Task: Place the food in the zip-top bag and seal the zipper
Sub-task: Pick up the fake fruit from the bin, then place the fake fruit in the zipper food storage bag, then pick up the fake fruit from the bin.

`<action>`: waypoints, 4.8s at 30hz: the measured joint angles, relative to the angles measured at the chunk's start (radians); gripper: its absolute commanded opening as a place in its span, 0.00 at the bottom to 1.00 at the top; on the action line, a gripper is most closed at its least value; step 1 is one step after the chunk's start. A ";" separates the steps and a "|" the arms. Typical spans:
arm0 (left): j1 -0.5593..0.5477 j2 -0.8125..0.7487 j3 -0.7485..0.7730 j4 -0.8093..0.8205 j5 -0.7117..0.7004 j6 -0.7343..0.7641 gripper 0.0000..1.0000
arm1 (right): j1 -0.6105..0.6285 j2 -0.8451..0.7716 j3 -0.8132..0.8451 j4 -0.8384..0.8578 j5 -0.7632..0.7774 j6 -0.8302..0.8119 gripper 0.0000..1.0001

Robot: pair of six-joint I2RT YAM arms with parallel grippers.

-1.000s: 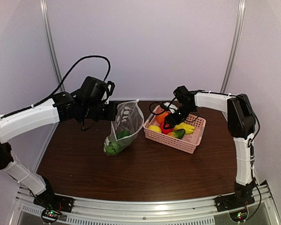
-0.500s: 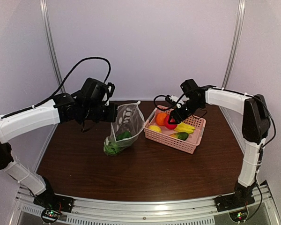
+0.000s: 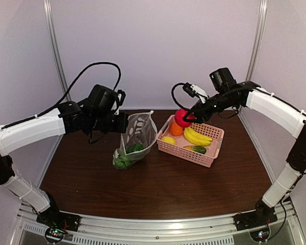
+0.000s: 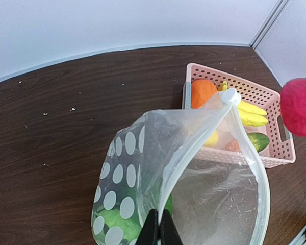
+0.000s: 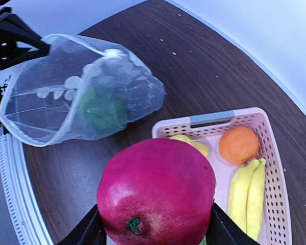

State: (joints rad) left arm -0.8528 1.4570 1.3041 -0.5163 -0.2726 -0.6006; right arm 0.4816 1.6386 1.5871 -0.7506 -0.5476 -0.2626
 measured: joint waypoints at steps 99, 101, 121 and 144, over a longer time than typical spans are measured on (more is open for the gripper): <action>0.003 -0.014 -0.007 0.045 0.053 0.016 0.00 | -0.062 0.339 0.068 -0.241 0.225 -0.404 0.58; 0.003 -0.014 -0.007 0.045 0.053 0.016 0.00 | -0.062 0.351 0.077 -0.248 0.225 -0.409 0.59; 0.003 -0.009 -0.006 0.045 0.057 0.006 0.00 | -0.053 0.438 0.078 -0.304 0.204 -0.467 0.69; 0.003 -0.009 -0.006 0.045 0.072 -0.015 0.00 | -0.050 0.480 0.074 -0.290 0.204 -0.443 0.44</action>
State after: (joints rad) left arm -0.8497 1.4479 1.2976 -0.4717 -0.2001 -0.6159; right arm 0.4320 2.1185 1.6611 -1.0401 -0.3435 -0.7059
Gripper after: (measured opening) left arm 0.006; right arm 0.573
